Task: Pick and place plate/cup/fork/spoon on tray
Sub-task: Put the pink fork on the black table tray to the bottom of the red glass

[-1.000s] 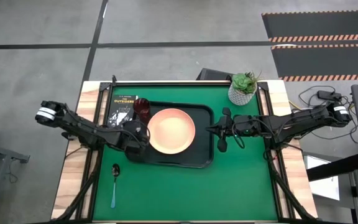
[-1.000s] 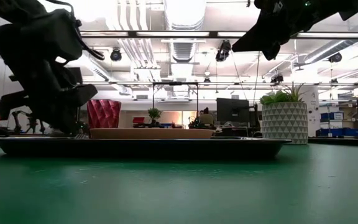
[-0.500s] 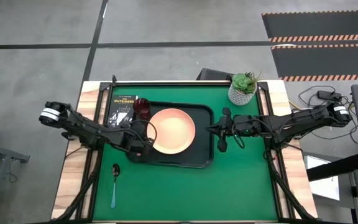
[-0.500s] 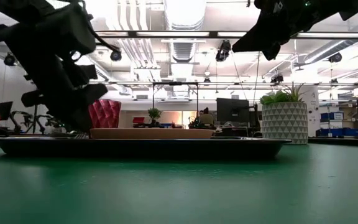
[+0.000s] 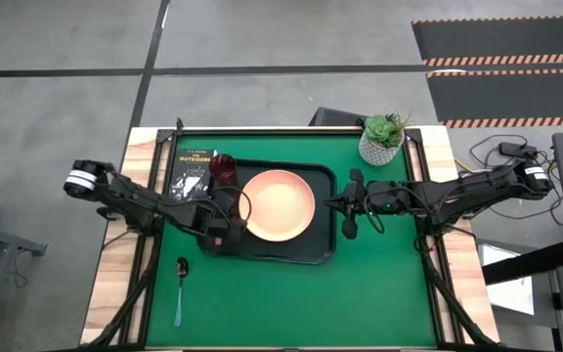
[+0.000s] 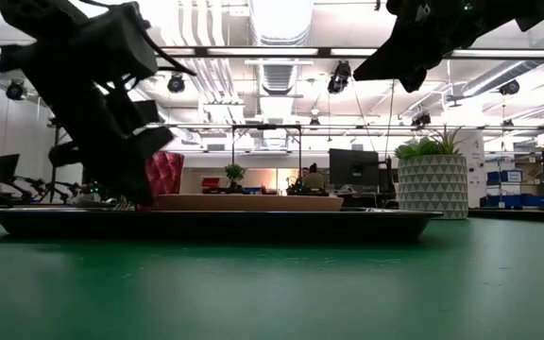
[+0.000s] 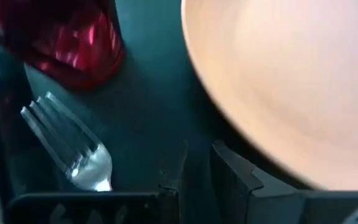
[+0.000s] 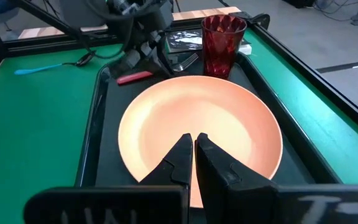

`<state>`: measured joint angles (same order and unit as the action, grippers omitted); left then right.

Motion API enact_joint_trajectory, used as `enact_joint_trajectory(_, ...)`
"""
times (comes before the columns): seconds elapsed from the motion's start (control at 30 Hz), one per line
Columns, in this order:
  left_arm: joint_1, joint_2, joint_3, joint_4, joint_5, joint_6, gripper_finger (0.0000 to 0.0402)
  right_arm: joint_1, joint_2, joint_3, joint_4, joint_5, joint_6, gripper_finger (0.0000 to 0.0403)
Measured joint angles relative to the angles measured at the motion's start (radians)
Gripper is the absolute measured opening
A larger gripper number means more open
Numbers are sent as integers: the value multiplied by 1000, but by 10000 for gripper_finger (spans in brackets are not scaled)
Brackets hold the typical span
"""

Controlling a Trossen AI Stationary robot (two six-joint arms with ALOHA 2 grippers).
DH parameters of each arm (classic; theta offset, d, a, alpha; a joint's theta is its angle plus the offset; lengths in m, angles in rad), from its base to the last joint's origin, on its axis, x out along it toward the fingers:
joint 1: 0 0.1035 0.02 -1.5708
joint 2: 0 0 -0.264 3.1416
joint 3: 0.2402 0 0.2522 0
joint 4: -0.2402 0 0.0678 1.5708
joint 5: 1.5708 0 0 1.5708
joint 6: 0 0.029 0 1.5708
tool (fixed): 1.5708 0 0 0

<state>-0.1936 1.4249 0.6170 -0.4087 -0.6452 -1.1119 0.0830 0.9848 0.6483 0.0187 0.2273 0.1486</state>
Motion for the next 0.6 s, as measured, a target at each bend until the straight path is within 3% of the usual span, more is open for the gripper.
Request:
enact_joint_trajectory(0.23,0,-105,2,-150,223,-6,47,0,0,0,-7,0,0,9)
enact_joint_trajectory(0.4,-2,-134,-1,-290,219,-32,47,0,0,0,-7,0,0,9)
enact_joint_trajectory(0.6,-1,-113,-21,-333,187,-33,47,0,0,0,-6,0,0,9)
